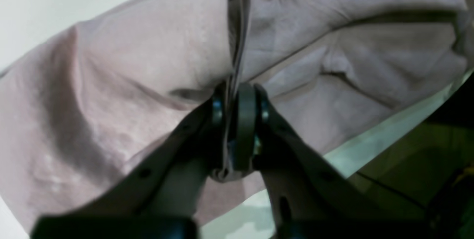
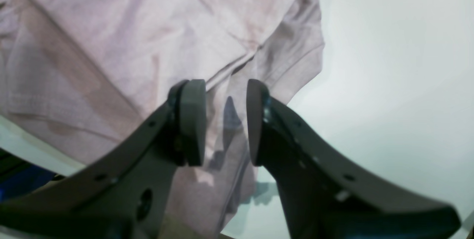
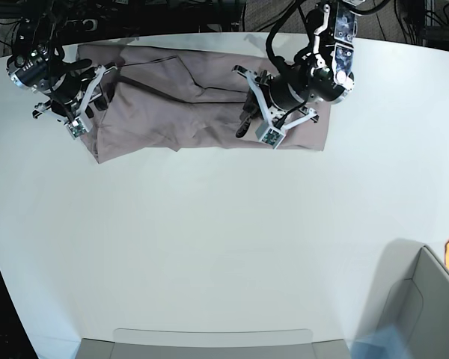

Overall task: Fold the T-shirt properly
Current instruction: 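Grasp the strip end with the right gripper and fold it toward the left gripper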

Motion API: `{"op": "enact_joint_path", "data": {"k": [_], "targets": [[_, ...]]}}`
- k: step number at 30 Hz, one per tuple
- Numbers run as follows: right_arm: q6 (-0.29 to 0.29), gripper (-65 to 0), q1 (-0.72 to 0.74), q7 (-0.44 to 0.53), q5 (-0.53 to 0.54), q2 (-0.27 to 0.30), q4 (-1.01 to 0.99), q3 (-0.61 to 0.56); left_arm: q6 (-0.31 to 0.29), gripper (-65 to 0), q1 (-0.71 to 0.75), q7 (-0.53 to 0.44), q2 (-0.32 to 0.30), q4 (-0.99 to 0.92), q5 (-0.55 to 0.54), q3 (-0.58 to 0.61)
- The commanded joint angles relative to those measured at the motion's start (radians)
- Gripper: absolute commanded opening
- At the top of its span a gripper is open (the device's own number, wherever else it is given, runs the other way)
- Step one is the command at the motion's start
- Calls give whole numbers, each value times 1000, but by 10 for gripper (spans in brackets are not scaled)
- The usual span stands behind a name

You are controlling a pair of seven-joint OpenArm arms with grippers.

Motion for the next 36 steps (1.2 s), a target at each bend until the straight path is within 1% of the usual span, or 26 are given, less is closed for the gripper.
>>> {"op": "enact_joint_path", "data": {"k": [1, 2, 3, 4, 5, 9, 12, 14, 15, 16, 18, 20, 22, 25, 27, 30, 31, 34, 36], "targets": [[1, -462, 4, 14, 8, 13, 17, 7, -3, -502, -6, -20, 7, 24, -16, 2], [1, -462, 4, 14, 8, 13, 17, 9, 8, -464, -6, -20, 20, 24, -16, 4], [1, -462, 4, 14, 8, 13, 17, 10, 32, -449, -6, -20, 26, 24, -18, 4], [1, -462, 4, 14, 8, 13, 17, 10, 57, -451, -6, -20, 33, 24, -21, 4], [1, -462, 6, 14, 8, 13, 17, 10, 69, -461, -6, -20, 36, 24, -31, 5], [1, -461, 7, 14, 13, 13, 17, 10, 69, -512, -14, -16, 34, 19, -153, 8], [1, -461, 9, 14, 14, 13, 19, 12, 69, -551, -9, -25, 36, 29, -169, 2], [1, -461, 10, 16, 16, 14, 20, 23, 68, -605, -2, -49, 36, 72, -171, -61], [1, -461, 10, 16, 17, 14, 20, 43, 68, -635, 24, -68, 36, 78, -172, -104], [1, -461, 10, 16, 26, 14, 20, 66, 68, -650, 50, -85, 34, 78, -172, -145], [1, -461, 10, 16, 65, 14, 17, 101, 69, -650, 67, -115, 31, 76, -168, -214], [1, -461, 7, 16, 105, 19, 17, 125, 69, -650, 53, -134, 30, 59, -165, -249], [1, -461, 4, 16, 137, 19, 17, 136, 71, -650, 11, -129, 5, 7, -165, -251], [1, -461, 4, 16, 146, 16, 17, 132, 71, -650, -60, -128, -18, -99, -163, -251], [1, -461, 4, 16, 146, 14, 16, 132, 71, -650, -71, -128, -30, -122, -134, -253], [1, -461, 6, 16, 148, 13, 16, 130, 71, -650, -66, -121, -32, -120, -103, -246], [1, -461, 7, 16, 148, 13, 16, 130, 71, -650, -66, -118, -36, -125, -100, -230], [1, -461, 10, 16, 145, 13, 14, 132, 71, -650, -45, -98, -76, -128, -64, -148], [1, -461, 12, 16, 145, 13, 13, 136, 71, -650, -16, -98, -82, -125, -44, -96]]}}
